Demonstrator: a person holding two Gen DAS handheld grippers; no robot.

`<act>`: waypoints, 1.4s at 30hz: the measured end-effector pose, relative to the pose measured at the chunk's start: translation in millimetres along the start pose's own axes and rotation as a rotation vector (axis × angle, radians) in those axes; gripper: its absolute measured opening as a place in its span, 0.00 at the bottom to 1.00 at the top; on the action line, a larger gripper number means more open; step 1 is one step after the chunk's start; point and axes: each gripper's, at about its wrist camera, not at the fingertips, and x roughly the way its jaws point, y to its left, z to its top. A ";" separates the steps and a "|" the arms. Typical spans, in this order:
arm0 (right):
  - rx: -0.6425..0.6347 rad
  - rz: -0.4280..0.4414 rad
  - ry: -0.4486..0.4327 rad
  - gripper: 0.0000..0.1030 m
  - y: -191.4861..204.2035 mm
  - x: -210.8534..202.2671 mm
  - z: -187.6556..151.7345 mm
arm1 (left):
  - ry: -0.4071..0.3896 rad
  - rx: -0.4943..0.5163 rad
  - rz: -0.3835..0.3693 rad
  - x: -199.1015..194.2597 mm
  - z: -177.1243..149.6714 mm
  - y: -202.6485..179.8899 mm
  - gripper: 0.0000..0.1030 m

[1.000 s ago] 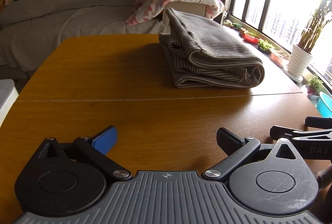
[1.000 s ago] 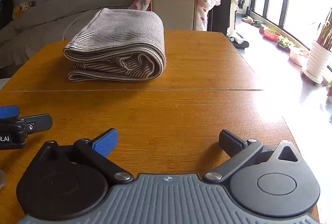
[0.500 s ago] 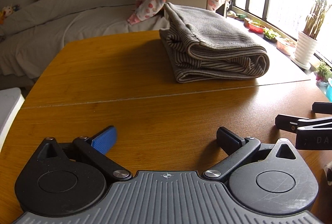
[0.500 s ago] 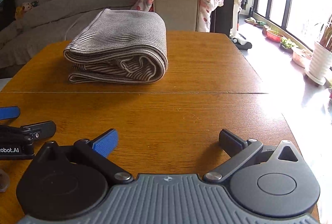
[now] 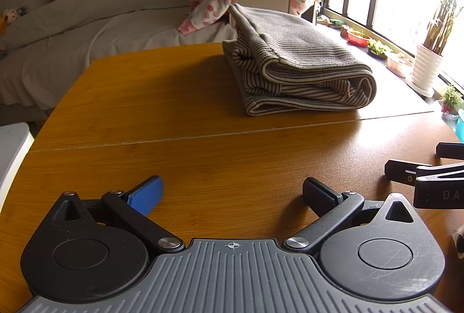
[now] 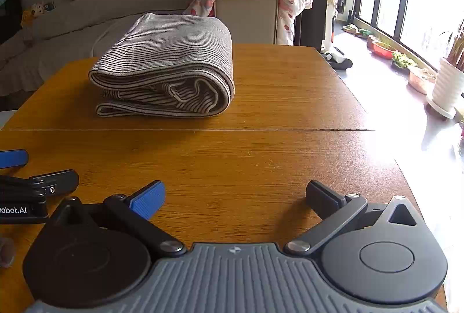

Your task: Fold clothes

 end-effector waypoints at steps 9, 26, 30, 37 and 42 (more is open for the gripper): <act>0.002 0.001 -0.001 1.00 -0.1 0.1 -0.3 | -0.001 0.000 -0.001 -0.1 0.1 0.4 1.00; -0.005 0.002 0.002 1.00 -0.1 1.5 0.6 | 0.001 -0.005 0.005 1.0 1.4 0.2 1.00; -0.007 -0.002 0.003 1.00 0.5 1.8 0.6 | -0.002 -0.006 0.003 1.2 1.4 0.8 1.00; -0.004 -0.002 0.001 1.00 0.3 0.8 -0.1 | -0.005 -0.010 -0.005 1.5 1.4 3.0 1.00; -0.005 -0.002 0.001 1.00 0.2 1.1 0.3 | -0.001 -0.002 0.005 1.9 1.7 0.6 1.00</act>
